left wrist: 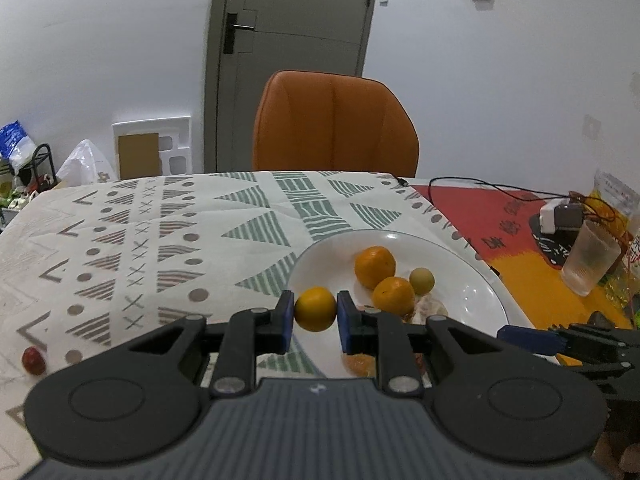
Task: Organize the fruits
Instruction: 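Lower the small orange into the plate and open the left tool, then withdraw both tools from the plate toward the last red apple and orange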
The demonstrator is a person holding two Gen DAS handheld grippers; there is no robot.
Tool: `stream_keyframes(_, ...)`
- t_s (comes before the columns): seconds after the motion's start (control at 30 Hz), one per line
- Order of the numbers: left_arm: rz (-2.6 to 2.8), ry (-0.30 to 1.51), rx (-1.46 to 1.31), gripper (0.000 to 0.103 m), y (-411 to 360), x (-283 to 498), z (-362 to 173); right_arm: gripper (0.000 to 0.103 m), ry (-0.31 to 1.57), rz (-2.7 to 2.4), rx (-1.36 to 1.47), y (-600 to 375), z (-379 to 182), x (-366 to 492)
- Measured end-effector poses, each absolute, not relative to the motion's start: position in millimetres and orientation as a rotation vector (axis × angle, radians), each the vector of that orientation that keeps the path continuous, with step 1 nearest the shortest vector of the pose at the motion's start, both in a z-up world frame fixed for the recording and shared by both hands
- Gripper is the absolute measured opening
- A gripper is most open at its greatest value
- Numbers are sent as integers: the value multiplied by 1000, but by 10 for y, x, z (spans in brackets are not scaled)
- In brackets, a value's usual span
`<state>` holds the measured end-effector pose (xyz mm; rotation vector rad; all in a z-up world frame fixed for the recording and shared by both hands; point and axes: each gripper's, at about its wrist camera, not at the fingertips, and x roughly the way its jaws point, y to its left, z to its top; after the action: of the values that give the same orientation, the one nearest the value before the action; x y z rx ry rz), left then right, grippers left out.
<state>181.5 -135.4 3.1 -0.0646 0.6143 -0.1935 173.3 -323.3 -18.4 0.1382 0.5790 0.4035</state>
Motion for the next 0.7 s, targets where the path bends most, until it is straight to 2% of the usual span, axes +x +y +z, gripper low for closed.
stream_keyframes(0.1, -198, 607, -43, 22, -1427, 1882, 44, 55, 575, 396, 155, -3277, -205, 1725)
stream_keyframes(0.23, -142, 591, 0, 28, -1483, 1913, 61, 56, 575, 394, 162, -3317, -223, 1721)
stream_keyframes(0.37, -124, 606, -12, 43, -1391, 1914, 60, 60, 566, 390, 167, -3338, -217, 1721)
stream_keyframes(0.7, -82, 601, -21, 64, -1166, 1771, 98, 68, 561, 403, 168, -3254, -202, 1691)
